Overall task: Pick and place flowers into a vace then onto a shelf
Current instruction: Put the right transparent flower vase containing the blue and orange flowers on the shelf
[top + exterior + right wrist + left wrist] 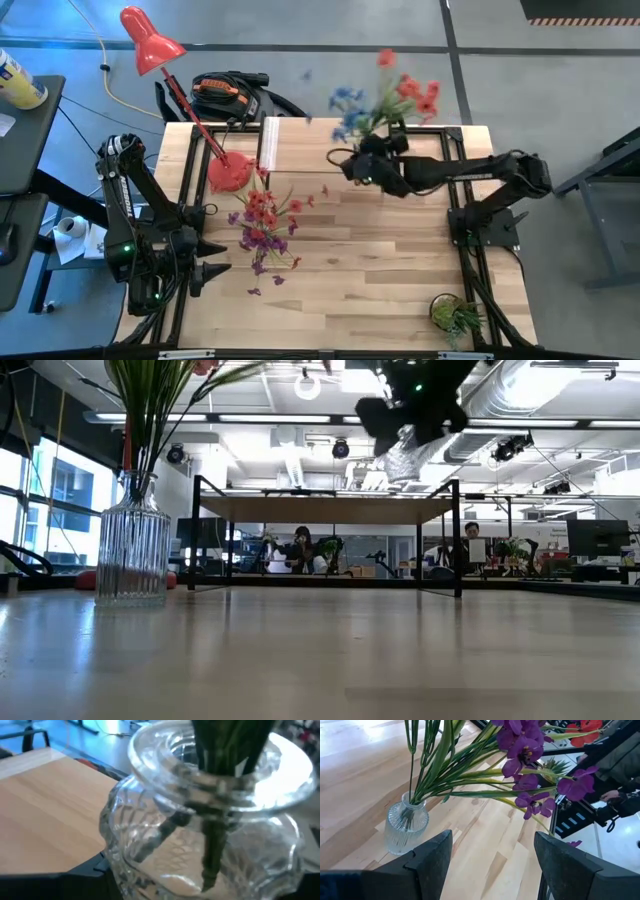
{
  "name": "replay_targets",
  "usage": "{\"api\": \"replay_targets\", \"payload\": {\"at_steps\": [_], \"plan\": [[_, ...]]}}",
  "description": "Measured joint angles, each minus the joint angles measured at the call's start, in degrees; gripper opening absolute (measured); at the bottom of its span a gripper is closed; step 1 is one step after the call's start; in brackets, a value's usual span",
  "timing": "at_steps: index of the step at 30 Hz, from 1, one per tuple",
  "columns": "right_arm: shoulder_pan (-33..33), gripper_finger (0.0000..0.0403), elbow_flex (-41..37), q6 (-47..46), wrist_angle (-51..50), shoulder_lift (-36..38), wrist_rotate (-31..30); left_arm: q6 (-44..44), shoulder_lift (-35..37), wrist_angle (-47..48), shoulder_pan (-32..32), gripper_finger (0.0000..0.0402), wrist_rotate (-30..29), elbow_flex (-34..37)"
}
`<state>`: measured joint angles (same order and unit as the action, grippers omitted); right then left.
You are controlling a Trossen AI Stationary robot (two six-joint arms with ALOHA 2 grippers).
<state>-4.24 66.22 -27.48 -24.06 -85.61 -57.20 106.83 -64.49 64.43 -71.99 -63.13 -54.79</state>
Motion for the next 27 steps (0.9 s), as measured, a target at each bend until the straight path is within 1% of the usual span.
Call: {"api": "replay_targets", "payload": {"at_steps": [3, 5, 7, 11, 16, 19, 23, 27], "plan": [[-2.16, 0.0245, 0.0, 8.7, 7.03, -1.73, 2.85, 0.0, -0.07, -0.15, 0.01, 0.0317, 0.02, 0.0], [-3.43, 0.0246, -0.02, 11.39, 11.09, -2.71, 5.43, -0.02, -0.17, -0.4, 0.0, 0.0317, 0.05, 0.01], [-4.52, 0.0246, 0.0, 11.39, 13.27, -3.39, 7.16, -0.02, -0.17, -0.68, 0.0, 0.0317, 0.54, 0.01], [-6.37, 0.0242, -0.36, 7.65, 13.66, -4.21, 6.14, -0.02, -0.26, -1.48, 0.02, 0.0317, 1.65, 0.01], [-8.01, 0.0242, -4.45, 2.48, 17.69, -4.19, 8.83, -0.04, -0.26, -1.51, 0.0, 0.0317, 2.64, 0.01], [-8.05, 0.0245, -7.42, 0.55, 22.12, -3.98, 8.59, -0.62, -0.26, -1.41, 0.0, 0.0317, 3.69, 0.01], [-7.42, 0.0253, -8.39, 1.43, 23.58, -4.04, 6.8, -1.6, -0.26, -1.39, 0.0, 0.0317, 4.52, 0.01], [-7.31, 0.0247, -8.42, 5.26, 24.22, -4.04, 6.8, -1.62, -0.26, -1.36, 0.0, 0.0317, 4.55, 0.01]]}}
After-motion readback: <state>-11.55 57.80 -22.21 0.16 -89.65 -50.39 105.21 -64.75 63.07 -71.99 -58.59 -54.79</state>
